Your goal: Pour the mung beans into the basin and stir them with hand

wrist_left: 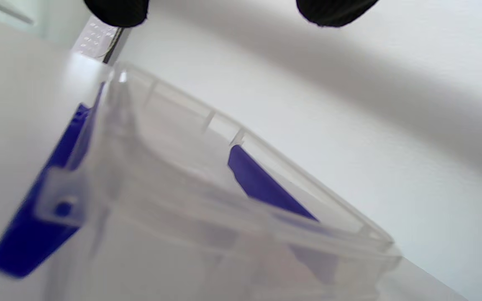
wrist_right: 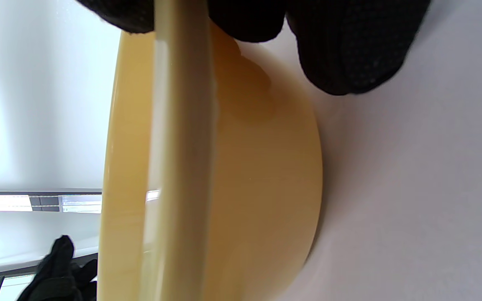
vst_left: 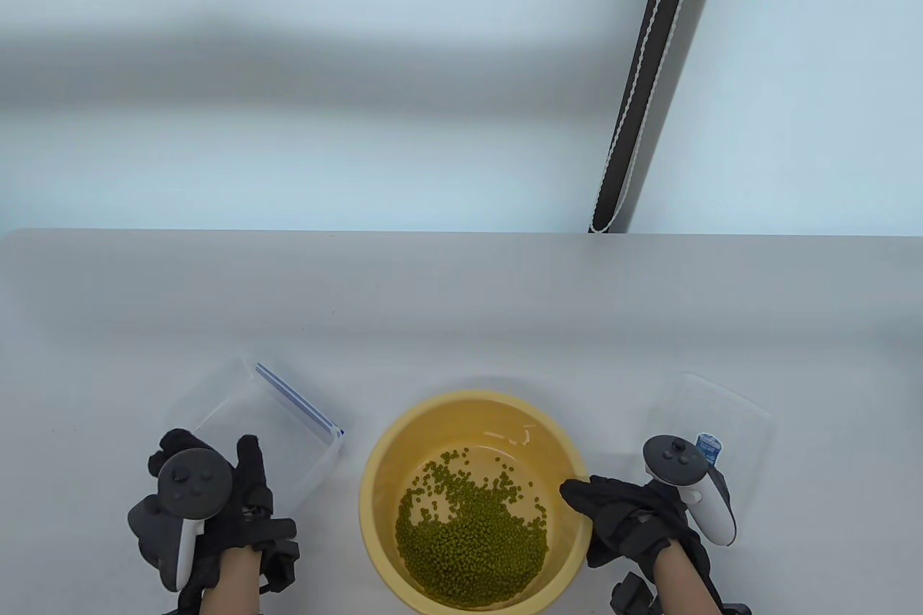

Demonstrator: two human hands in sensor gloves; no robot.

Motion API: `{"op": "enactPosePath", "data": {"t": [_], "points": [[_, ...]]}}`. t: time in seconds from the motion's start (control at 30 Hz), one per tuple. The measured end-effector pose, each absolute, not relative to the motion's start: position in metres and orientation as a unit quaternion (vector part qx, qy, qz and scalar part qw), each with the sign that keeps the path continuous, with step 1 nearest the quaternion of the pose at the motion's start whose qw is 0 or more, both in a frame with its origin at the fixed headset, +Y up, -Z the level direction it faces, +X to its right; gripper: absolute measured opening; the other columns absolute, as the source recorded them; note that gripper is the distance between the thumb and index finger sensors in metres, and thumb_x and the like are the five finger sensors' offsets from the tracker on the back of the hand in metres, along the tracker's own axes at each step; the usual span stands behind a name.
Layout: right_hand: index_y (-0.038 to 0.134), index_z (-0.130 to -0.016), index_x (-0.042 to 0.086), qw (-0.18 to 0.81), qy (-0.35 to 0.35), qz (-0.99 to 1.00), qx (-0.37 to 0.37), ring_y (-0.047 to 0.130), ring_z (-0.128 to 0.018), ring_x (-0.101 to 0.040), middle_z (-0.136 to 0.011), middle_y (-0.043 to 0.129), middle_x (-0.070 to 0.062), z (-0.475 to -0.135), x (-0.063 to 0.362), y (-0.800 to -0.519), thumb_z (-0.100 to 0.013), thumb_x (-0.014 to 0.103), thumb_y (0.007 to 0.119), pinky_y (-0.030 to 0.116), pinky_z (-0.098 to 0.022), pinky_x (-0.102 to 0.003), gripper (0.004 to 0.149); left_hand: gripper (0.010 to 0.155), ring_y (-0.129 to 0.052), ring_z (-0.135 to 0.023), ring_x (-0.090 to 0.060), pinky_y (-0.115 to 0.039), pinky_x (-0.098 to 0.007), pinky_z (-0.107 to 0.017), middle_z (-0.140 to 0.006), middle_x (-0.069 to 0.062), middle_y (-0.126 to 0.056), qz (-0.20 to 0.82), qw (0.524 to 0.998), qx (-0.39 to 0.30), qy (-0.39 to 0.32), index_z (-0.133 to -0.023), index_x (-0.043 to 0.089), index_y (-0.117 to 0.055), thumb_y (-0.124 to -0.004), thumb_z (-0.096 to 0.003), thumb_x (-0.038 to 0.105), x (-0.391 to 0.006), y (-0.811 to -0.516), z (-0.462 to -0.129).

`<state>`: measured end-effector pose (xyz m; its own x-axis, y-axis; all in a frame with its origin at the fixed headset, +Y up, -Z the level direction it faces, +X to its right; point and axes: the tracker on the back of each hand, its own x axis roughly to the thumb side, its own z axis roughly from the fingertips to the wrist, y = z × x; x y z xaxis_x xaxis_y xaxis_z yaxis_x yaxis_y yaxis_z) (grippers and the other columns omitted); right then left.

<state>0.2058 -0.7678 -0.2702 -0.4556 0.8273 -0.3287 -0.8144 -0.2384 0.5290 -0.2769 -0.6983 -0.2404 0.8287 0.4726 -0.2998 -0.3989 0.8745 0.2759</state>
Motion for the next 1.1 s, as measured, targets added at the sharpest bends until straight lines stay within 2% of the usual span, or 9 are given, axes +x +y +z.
{"op": "enactPosePath", "data": {"t": [0.1,0.23,0.4,0.53,0.67,0.77,0.87,0.93,1.1], "points": [[0.063,-0.079,-0.01,0.502,0.317,0.804,0.008,0.082,-0.063,-0.053,-0.084,0.055,-0.048,-0.27,0.206,-0.764,-0.058,0.043,0.065,0.081,-0.036,-0.045,0.058,0.082,-0.08,-0.072,-0.049,-0.065,-0.066,-0.048,-0.09,-0.047,-0.045,0.237,0.96,0.122,0.087,-0.102,-0.011,-0.032,-0.061,-0.055,0.051,-0.246,-0.678,-0.235],[0.059,-0.085,-0.012,0.473,0.281,0.835,0.003,0.079,-0.065,-0.056,-0.086,0.051,-0.049,-0.269,0.209,-0.755,-0.058,0.047,0.065,0.08,-0.036,-0.044,0.065,0.08,-0.089,-0.063,-0.046,-0.071,-0.063,-0.042,-0.086,-0.046,-0.057,0.321,0.947,0.031,-0.016,-0.101,-0.012,-0.042,-0.063,-0.0548,0.049,-0.201,-0.685,-0.234],[0.054,-0.09,-0.012,0.411,0.194,0.891,-0.016,0.07,-0.07,-0.059,-0.089,0.044,-0.048,-0.267,0.214,-0.734,-0.057,0.048,0.066,0.078,-0.037,-0.046,0.069,0.076,-0.093,-0.059,-0.043,-0.074,-0.062,-0.04,-0.084,-0.044,-0.063,0.233,0.97,-0.063,-0.031,-0.102,-0.01,-0.043,-0.058,-0.0554,0.048,-0.172,-0.707,-0.245],[0.055,-0.092,-0.01,0.33,0.069,0.941,0.013,0.073,-0.069,-0.058,-0.089,0.047,-0.047,-0.264,0.212,-0.702,-0.056,0.046,0.069,0.079,-0.036,-0.043,0.068,0.074,-0.095,-0.055,-0.04,-0.076,-0.06,-0.038,-0.081,-0.042,-0.067,0.215,0.97,-0.116,-0.014,-0.102,-0.011,-0.041,-0.058,-0.0555,0.045,-0.164,-0.724,-0.256],[0.062,-0.091,-0.006,0.3,-0.016,0.951,0.076,0.079,-0.065,-0.055,-0.087,0.057,-0.044,-0.259,0.192,-0.672,-0.055,0.04,0.073,0.081,-0.032,-0.04,0.06,0.068,-0.101,-0.03,-0.027,-0.081,-0.057,-0.033,-0.062,-0.033,-0.085,0.304,0.946,-0.11,-0.014,-0.105,-0.001,-0.043,-0.061,-0.0547,0.041,-0.17,-0.735,-0.261],[0.066,-0.09,-0.006,0.292,0.004,0.948,0.13,0.083,-0.062,-0.053,-0.085,0.063,-0.043,-0.262,0.162,-0.66,-0.055,0.033,0.075,0.082,-0.031,-0.04,0.053,0.07,-0.101,-0.012,-0.014,-0.088,-0.05,-0.028,-0.047,-0.022,-0.095,0.344,0.929,-0.135,-0.024,-0.103,-0.003,-0.037,-0.063,-0.0549,0.04,-0.174,-0.741,-0.264],[0.07,-0.089,-0.004,0.232,0.088,0.949,0.196,0.084,-0.063,-0.053,-0.086,0.066,-0.041,-0.27,0.114,-0.659,-0.054,0.027,0.074,0.082,-0.031,-0.042,0.046,0.069,-0.1,-0.003,-0.008,-0.093,-0.042,-0.023,-0.038,-0.018,-0.096,0.349,0.926,-0.143,-0.026,-0.103,-0.003,-0.035,-0.064,-0.055,0.038,-0.175,-0.741,-0.265],[0.072,-0.089,-0.003,0.167,0.176,0.945,0.218,0.084,-0.062,-0.053,-0.085,0.068,-0.04,-0.276,0.077,-0.666,-0.054,0.024,0.075,0.083,-0.032,-0.043,0.045,0.069,-0.1,0.0,-0.004,-0.095,-0.039,-0.021,-0.035,-0.015,-0.096,0.329,0.934,-0.138,-0.026,-0.103,-0.001,-0.036,-0.064,-0.0547,0.039,-0.174,-0.74,-0.265],[0.073,-0.089,0.0,0.036,0.263,0.935,0.236,0.083,-0.067,-0.053,-0.087,0.069,-0.037,-0.297,0.023,-0.697,-0.052,0.02,0.075,0.082,-0.035,-0.046,0.043,0.068,-0.1,0.002,-0.002,-0.095,-0.037,-0.02,-0.033,-0.013,-0.095,0.325,0.935,-0.138,-0.028,-0.104,0.002,-0.034,-0.064,-0.0548,0.039,-0.174,-0.74,-0.265]]}}
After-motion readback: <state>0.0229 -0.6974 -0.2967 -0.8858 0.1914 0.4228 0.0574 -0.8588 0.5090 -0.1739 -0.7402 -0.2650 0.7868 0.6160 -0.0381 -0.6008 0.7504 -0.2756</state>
